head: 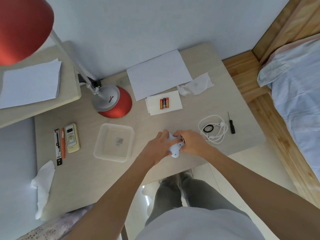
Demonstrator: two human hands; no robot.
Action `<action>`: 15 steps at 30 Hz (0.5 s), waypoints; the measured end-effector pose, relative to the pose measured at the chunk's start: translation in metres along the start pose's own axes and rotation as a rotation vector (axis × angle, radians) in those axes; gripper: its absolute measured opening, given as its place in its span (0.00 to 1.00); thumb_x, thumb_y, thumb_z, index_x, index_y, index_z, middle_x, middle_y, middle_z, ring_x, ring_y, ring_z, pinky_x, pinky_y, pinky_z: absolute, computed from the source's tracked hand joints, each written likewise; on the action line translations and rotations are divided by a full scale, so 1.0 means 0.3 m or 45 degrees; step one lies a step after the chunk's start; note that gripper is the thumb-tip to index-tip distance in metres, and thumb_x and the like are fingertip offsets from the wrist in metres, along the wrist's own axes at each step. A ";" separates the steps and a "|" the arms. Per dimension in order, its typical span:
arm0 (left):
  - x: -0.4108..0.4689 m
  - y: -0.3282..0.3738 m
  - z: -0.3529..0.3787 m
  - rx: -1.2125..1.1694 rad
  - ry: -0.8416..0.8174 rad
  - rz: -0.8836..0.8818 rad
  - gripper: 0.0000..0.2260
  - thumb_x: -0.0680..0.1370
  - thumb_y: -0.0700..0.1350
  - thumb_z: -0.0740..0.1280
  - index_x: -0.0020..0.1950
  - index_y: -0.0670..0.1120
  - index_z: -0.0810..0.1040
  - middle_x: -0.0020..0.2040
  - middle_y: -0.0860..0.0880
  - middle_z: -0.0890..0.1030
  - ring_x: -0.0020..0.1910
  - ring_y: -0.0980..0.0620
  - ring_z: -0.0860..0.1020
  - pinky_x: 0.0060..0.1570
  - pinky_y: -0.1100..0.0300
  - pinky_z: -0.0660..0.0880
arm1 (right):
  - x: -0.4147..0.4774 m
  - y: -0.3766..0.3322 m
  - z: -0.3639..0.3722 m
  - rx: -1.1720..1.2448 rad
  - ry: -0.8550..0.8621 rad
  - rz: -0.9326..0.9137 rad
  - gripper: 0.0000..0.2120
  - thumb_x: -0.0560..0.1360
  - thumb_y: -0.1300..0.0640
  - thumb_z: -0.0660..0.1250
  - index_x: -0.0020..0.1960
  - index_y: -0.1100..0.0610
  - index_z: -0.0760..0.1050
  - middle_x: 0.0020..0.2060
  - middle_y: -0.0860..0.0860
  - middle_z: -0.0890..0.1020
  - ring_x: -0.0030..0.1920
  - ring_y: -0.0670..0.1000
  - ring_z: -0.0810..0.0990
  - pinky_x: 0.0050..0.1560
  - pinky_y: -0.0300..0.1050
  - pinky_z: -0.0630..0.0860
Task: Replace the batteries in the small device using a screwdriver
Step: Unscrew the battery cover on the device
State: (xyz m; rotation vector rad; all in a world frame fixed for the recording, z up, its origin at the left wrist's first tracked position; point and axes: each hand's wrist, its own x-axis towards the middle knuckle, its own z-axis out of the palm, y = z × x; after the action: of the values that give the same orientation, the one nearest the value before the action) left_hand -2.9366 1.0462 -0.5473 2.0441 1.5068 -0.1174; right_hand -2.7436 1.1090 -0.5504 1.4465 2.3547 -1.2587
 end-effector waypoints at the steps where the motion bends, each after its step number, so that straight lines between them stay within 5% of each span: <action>1: 0.002 0.001 0.001 -0.016 -0.005 -0.011 0.35 0.79 0.48 0.77 0.80 0.64 0.63 0.69 0.45 0.67 0.64 0.45 0.72 0.57 0.47 0.84 | 0.002 0.002 -0.003 0.001 -0.004 -0.006 0.23 0.72 0.51 0.78 0.65 0.51 0.78 0.50 0.50 0.85 0.48 0.53 0.83 0.54 0.54 0.83; 7: -0.015 0.011 -0.002 -0.026 0.038 0.004 0.33 0.80 0.47 0.76 0.82 0.58 0.67 0.71 0.43 0.68 0.66 0.44 0.72 0.61 0.51 0.82 | 0.001 0.006 -0.001 -0.012 0.017 -0.032 0.25 0.71 0.53 0.80 0.65 0.51 0.78 0.50 0.50 0.86 0.48 0.52 0.84 0.50 0.46 0.80; 15: -0.008 0.025 -0.005 -0.016 0.026 -0.041 0.34 0.79 0.46 0.77 0.82 0.59 0.67 0.70 0.43 0.68 0.64 0.45 0.73 0.62 0.49 0.82 | 0.016 0.016 0.002 -0.095 0.005 -0.070 0.24 0.69 0.55 0.79 0.63 0.48 0.78 0.47 0.48 0.86 0.45 0.51 0.84 0.49 0.51 0.84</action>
State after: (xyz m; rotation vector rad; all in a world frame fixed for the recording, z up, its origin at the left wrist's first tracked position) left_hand -2.9311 1.0436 -0.5419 2.0173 1.5489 -0.0998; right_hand -2.7426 1.1130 -0.5558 1.3730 2.4318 -1.1678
